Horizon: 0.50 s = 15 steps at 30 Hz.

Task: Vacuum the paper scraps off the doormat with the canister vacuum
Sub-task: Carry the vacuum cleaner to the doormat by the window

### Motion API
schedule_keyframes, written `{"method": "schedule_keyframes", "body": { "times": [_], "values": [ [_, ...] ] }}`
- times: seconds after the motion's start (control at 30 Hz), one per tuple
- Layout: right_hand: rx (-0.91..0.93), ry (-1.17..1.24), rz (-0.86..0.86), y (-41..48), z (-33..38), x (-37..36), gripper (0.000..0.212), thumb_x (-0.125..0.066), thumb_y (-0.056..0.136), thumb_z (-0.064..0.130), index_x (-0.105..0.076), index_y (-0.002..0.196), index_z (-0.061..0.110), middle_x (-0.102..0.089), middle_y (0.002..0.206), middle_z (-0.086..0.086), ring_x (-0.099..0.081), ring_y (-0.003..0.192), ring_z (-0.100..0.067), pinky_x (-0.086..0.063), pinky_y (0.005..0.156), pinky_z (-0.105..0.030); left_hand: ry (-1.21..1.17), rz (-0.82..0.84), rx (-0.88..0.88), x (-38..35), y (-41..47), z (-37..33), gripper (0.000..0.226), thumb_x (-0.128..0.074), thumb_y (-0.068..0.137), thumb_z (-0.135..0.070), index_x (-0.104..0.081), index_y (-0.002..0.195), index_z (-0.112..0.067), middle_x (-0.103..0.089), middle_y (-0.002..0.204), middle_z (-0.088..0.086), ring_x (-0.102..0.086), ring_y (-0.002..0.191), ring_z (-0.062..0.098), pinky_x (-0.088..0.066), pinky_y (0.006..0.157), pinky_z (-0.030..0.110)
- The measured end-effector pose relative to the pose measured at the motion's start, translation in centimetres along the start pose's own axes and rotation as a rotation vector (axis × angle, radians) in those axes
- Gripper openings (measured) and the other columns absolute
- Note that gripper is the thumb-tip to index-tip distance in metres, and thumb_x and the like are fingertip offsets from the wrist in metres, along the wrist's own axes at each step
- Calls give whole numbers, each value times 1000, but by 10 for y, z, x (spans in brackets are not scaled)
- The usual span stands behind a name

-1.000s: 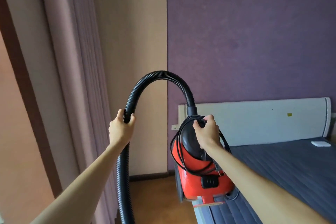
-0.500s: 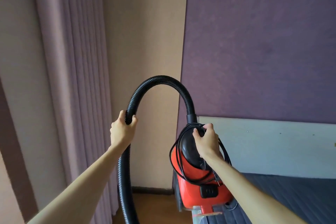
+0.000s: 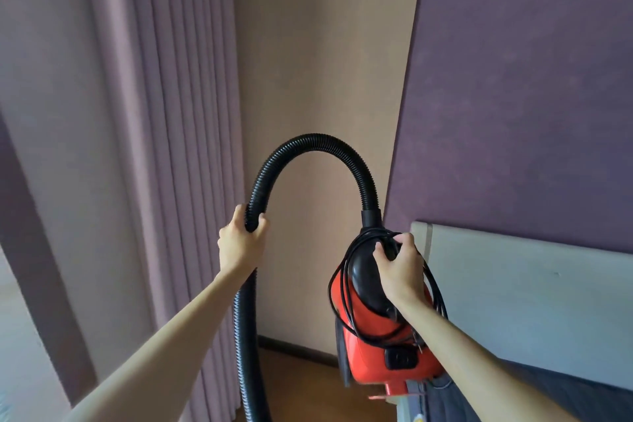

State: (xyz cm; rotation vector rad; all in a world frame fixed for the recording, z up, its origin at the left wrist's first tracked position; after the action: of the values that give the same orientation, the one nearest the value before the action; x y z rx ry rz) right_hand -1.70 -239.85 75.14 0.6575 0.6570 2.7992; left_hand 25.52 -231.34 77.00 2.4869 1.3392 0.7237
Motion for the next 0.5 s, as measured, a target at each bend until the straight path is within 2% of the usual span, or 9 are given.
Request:
{"method": "schedule_keyframes", "body": {
  "times": [0.07,0.13,0.3,0.37,0.43,0.5],
  "values": [
    [4,-2,32,14,-1,-22,22,-65,93,23,-52,103,8,-49,68,9,-47,59,0,-31,48,-15,16,-20,7,-4,18,13,19,-53,92,-38,-52,91,-20,-60,70,6,-60,66,27,-52,59,34],
    [8,10,57,28,-2,-45,23,-64,93,23,-52,105,7,-49,68,9,-47,58,-2,-34,50,-22,25,-39,11,-9,38,24,20,-53,93,-39,-50,90,-19,-60,69,6,-59,69,29,-50,62,35],
    [17,36,140,68,0,-110,26,-63,94,26,-51,108,8,-52,70,5,-52,58,-9,-42,53,-30,29,-104,17,-20,93,50,18,-53,93,-39,-53,94,-20,-61,69,6,-61,62,27,-55,57,37],
    [25,46,163,84,3,-135,26,-63,93,25,-51,109,8,-51,71,6,-52,59,-8,-41,54,-30,40,-113,9,-22,112,62,17,-53,93,-38,-54,100,-22,-63,71,6,-62,61,26,-55,55,35],
    [36,68,184,98,8,-160,25,-64,93,24,-52,108,8,-52,71,6,-53,59,-8,-41,52,-28,47,-136,19,-22,132,74,16,-52,93,-40,-52,97,-25,-62,69,6,-62,61,28,-54,54,35],
    [44,109,202,109,12,-182,25,-64,93,23,-52,107,8,-53,72,7,-54,60,-8,-43,54,-27,74,-156,24,-22,151,83,16,-51,94,-39,-51,95,-22,-61,69,7,-59,62,27,-47,54,34]
  ]
}}
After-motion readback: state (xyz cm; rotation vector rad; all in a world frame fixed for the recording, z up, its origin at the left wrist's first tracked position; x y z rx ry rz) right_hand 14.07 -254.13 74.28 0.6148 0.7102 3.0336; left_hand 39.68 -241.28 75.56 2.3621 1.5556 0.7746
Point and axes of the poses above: each hand's wrist, its own y-axis towards the middle knuckle, its own x-axis out of the back of the hand, z = x × y, the point moved 3 cm from there along y, towards the middle knuckle
